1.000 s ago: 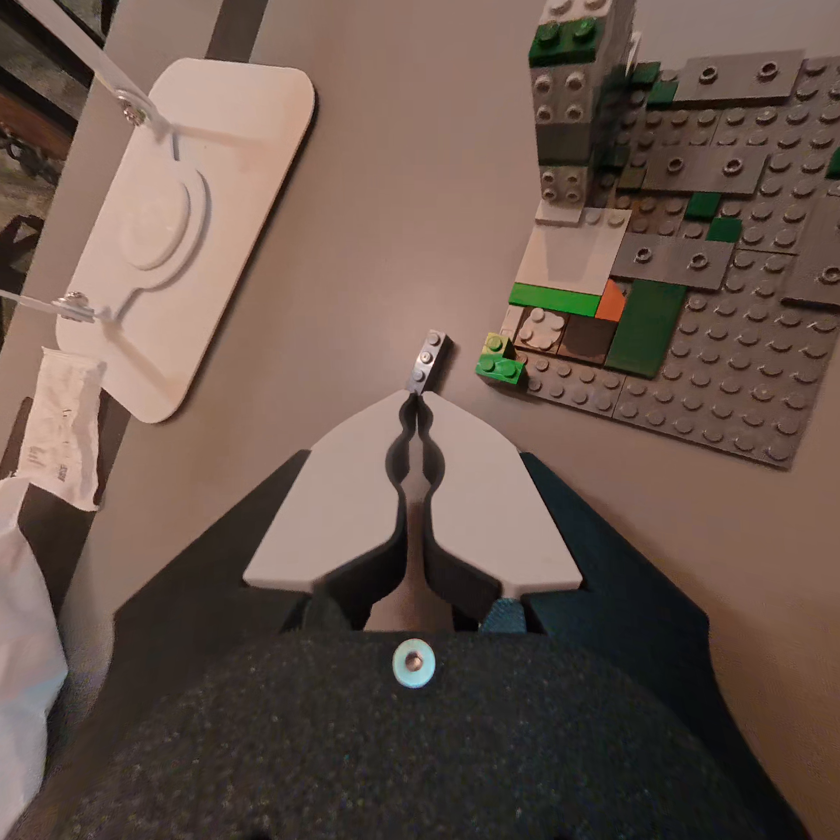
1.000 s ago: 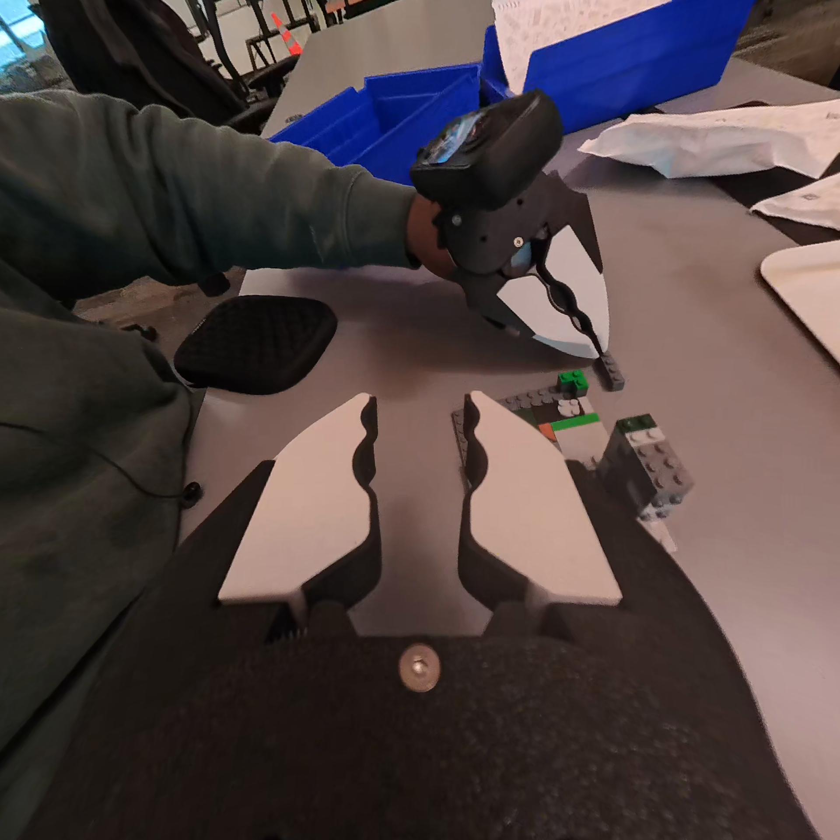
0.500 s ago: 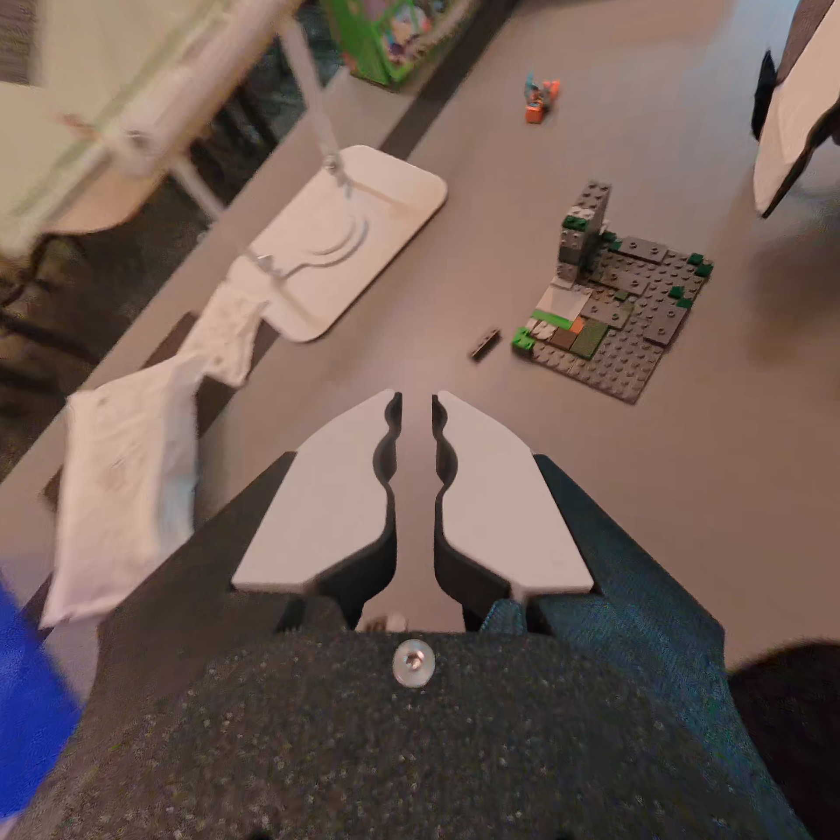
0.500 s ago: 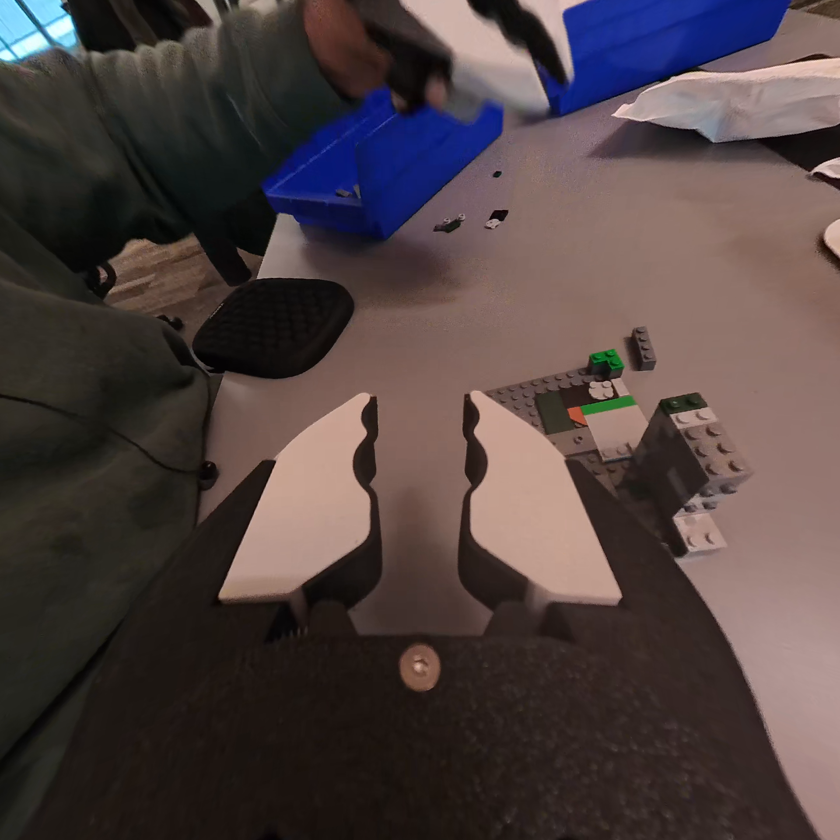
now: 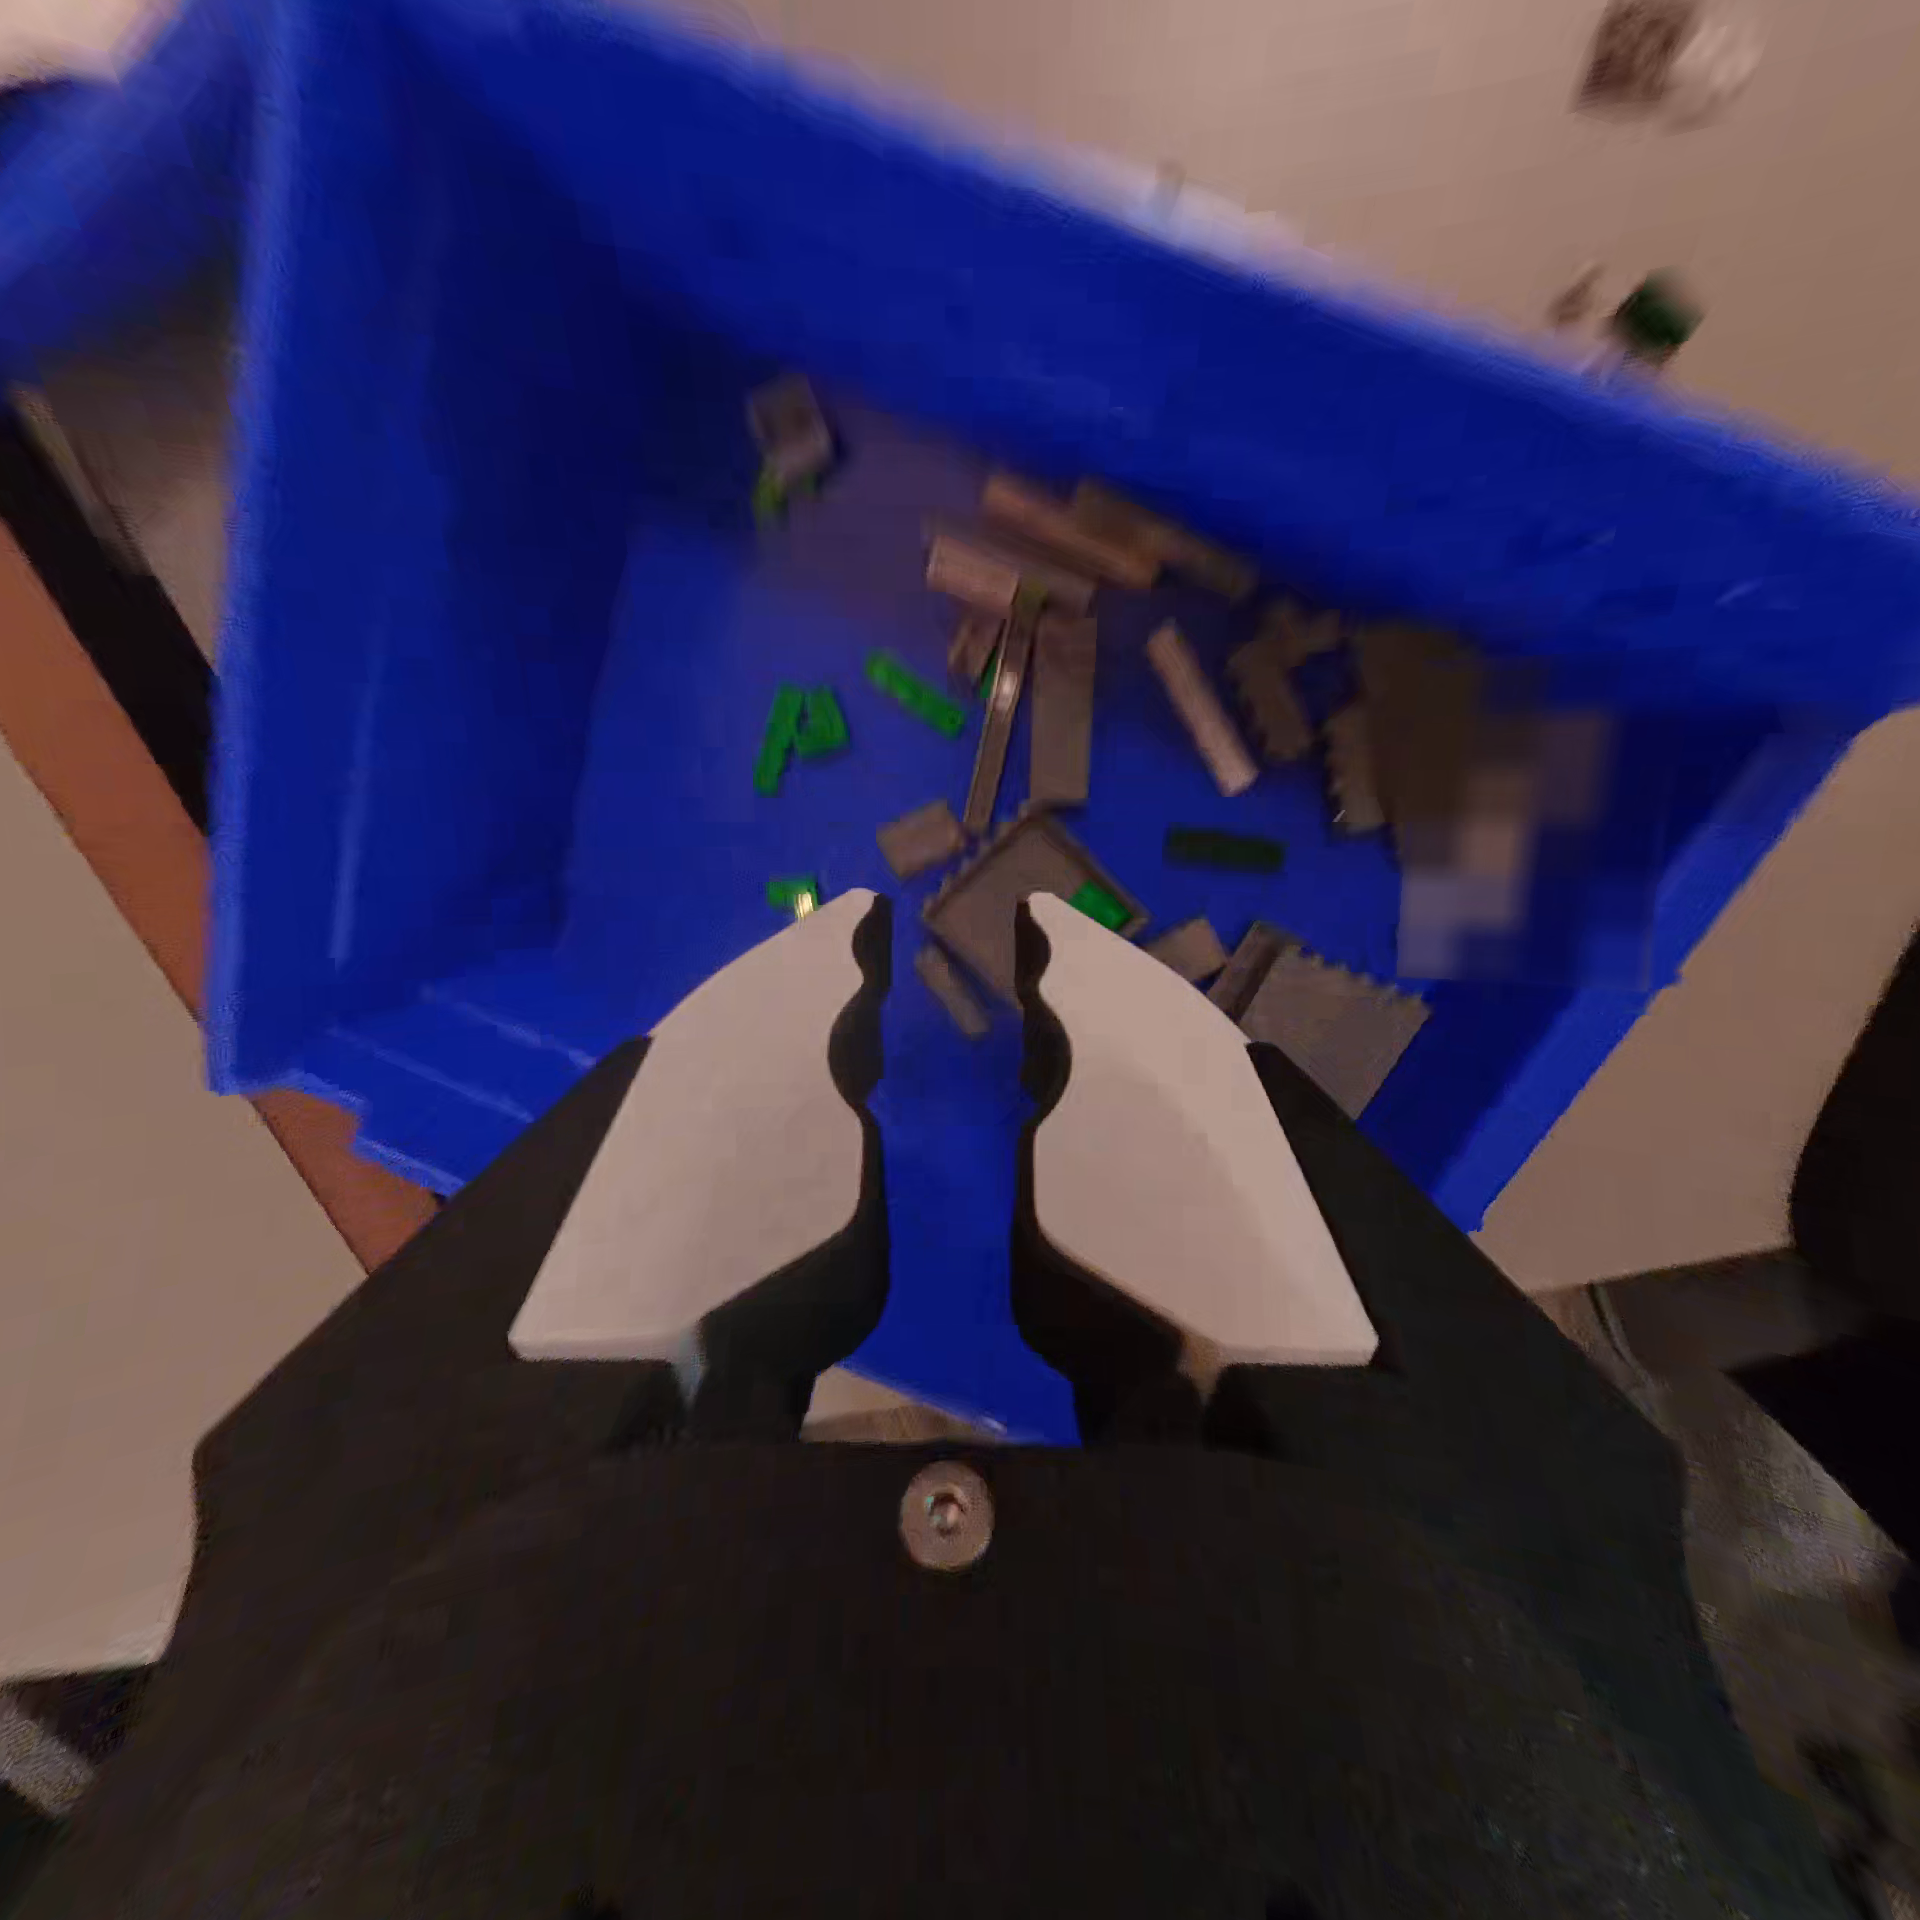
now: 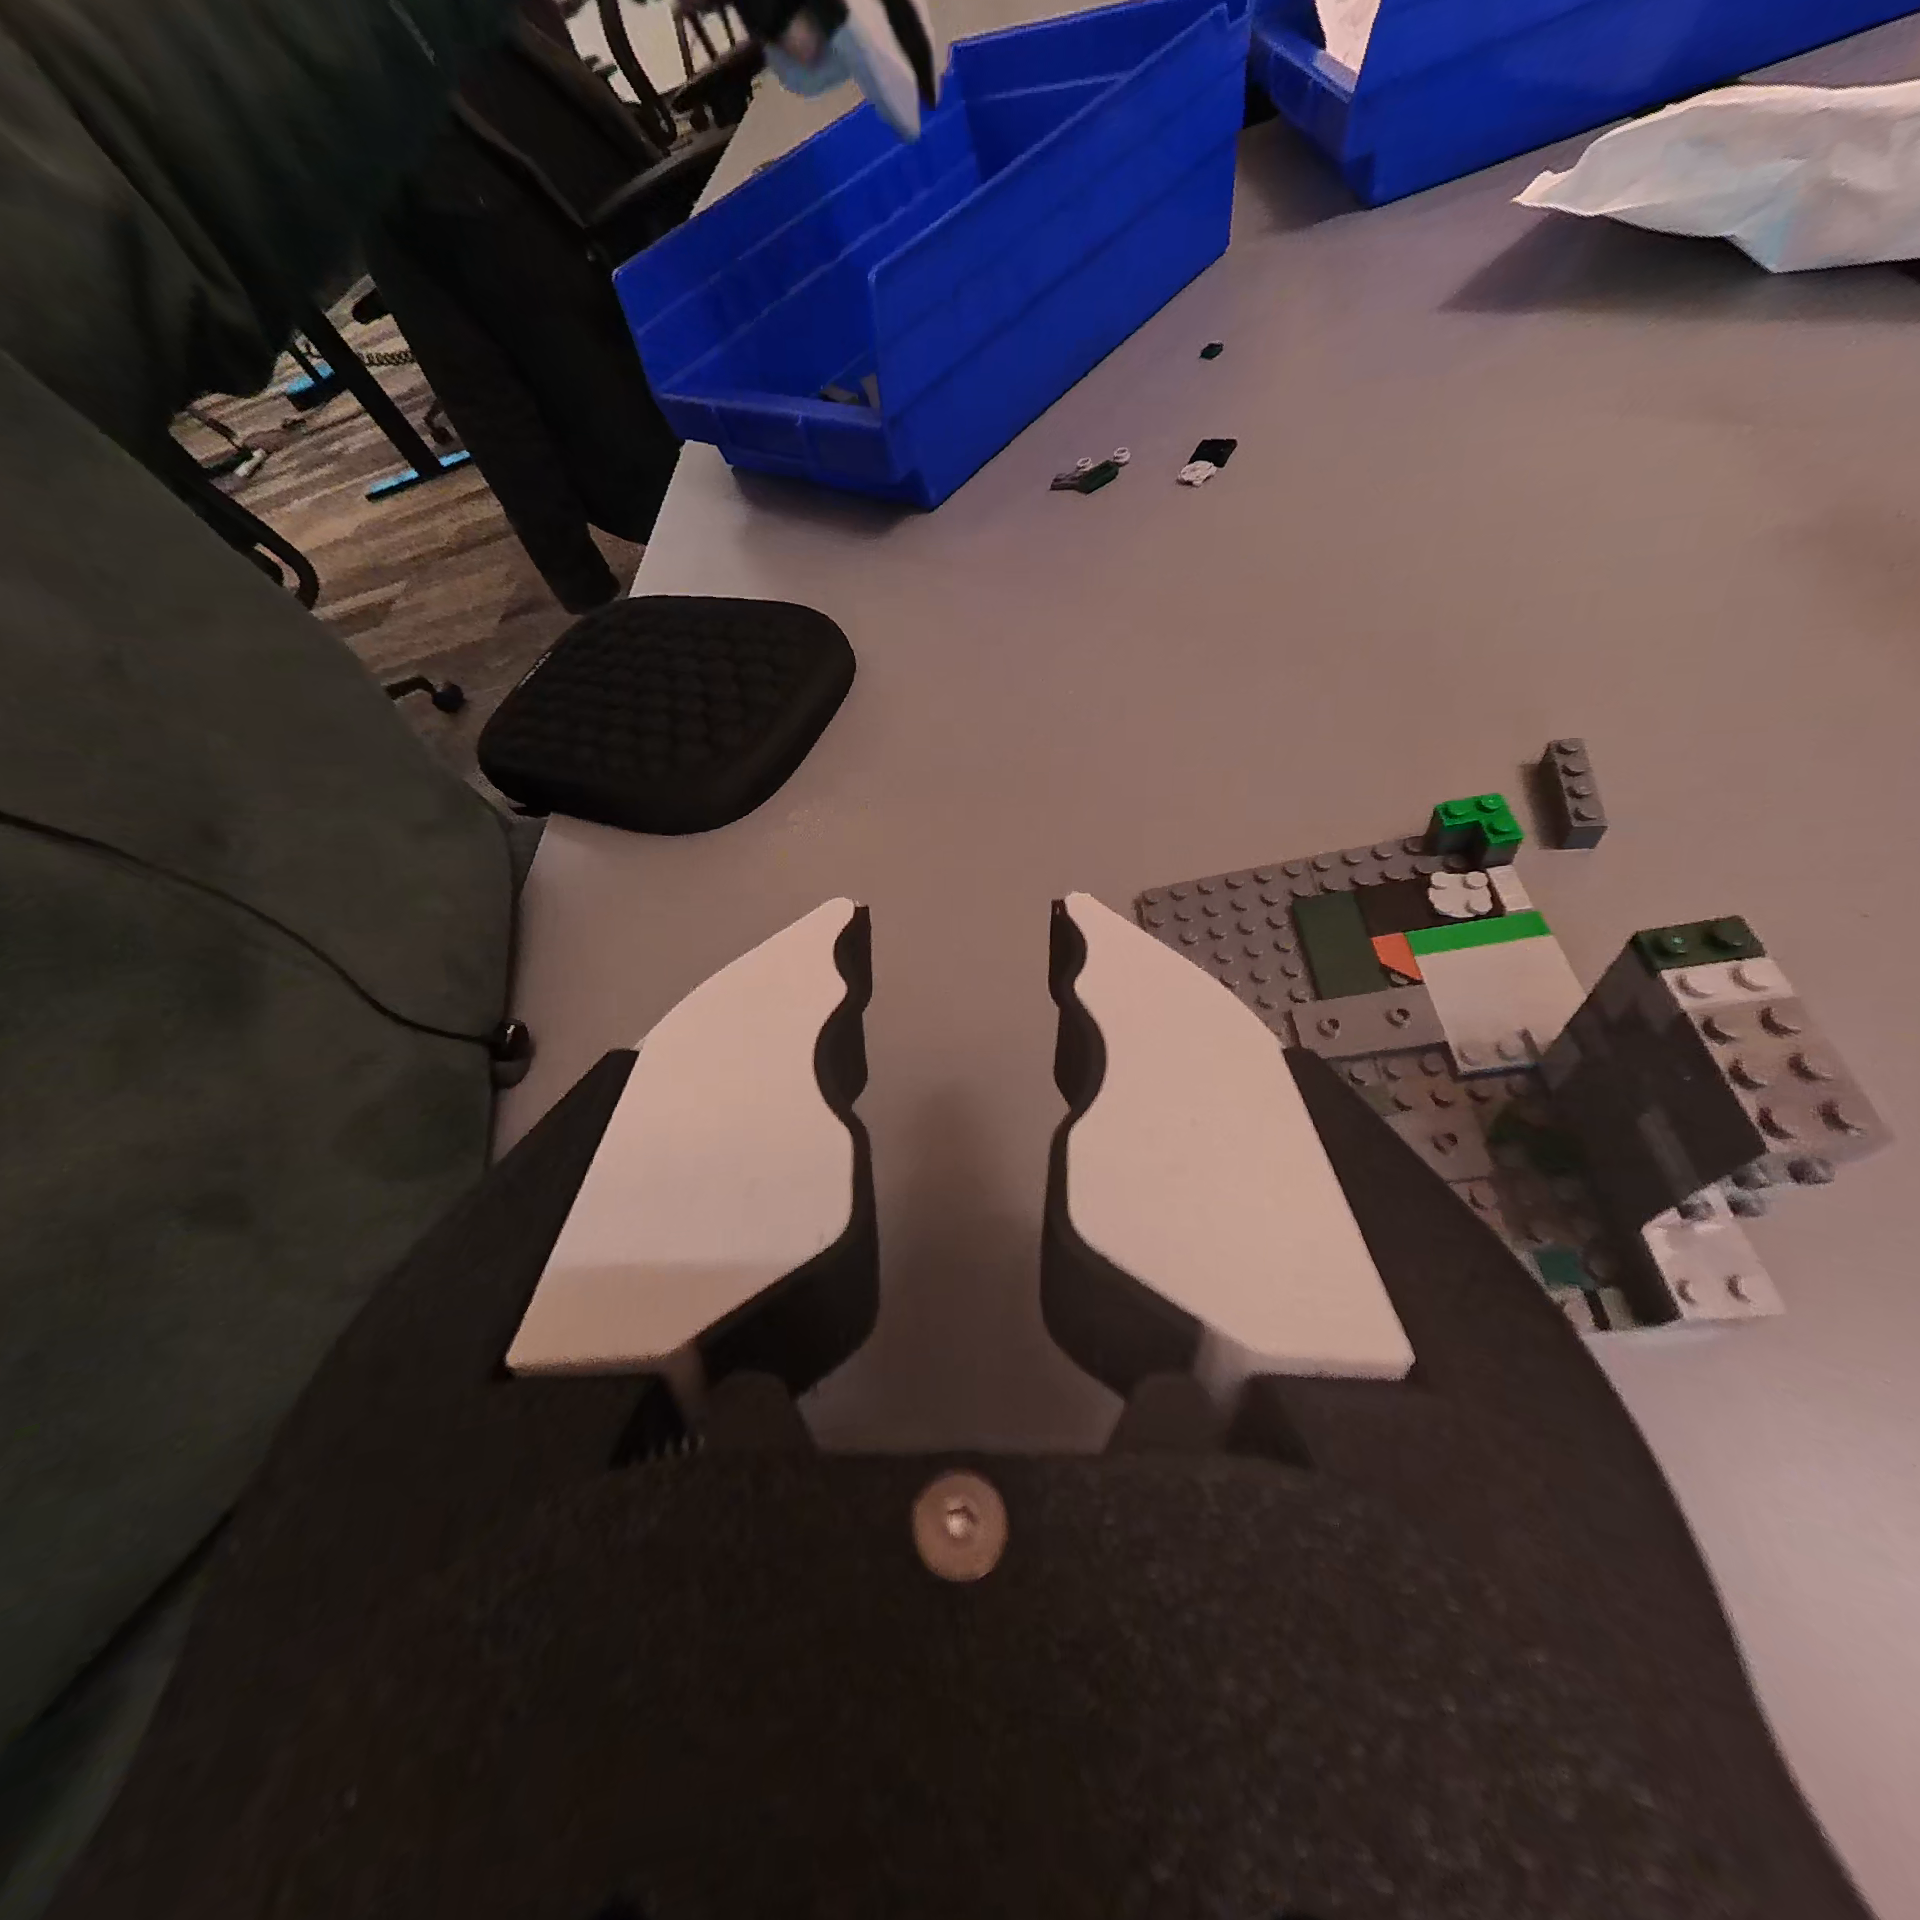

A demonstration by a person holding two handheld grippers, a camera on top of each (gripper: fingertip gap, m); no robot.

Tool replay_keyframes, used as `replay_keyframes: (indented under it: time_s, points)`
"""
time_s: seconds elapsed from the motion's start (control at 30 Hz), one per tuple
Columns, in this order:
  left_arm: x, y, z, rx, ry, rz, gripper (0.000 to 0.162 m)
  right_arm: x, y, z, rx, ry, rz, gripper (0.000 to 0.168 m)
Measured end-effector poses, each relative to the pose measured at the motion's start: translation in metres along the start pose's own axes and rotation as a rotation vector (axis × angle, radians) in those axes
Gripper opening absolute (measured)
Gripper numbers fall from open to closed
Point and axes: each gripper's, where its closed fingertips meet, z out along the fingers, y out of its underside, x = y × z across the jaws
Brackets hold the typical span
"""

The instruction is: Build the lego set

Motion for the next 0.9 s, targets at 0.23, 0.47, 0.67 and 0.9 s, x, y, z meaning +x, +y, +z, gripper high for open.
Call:
replay_keyframes:
  time_s: [0.23, 0.47, 0.67, 0.9]
  points:
    - [-0.006, 0.048, 0.044, -0.192, 0.049, -0.226, 0.013, 0.001, 0.001, -0.001, 0.003, 0.001, 0.011, 0.033]
    - [-0.007, 0.057, 0.066, -0.212, 0.015, -0.334, 0.012, 0.000, 0.003, 0.000, 0.002, -0.010, 0.015, 0.033]
    - [-0.010, 0.061, 0.071, -0.253, -0.045, -0.357, 0.008, -0.002, 0.003, -0.001, 0.006, -0.027, 0.015, 0.033]
    - [-0.004, 0.063, 0.076, -0.299, 0.008, -0.392, 0.014, -0.003, 0.005, -0.005, 0.013, -0.033, 0.021, 0.033]
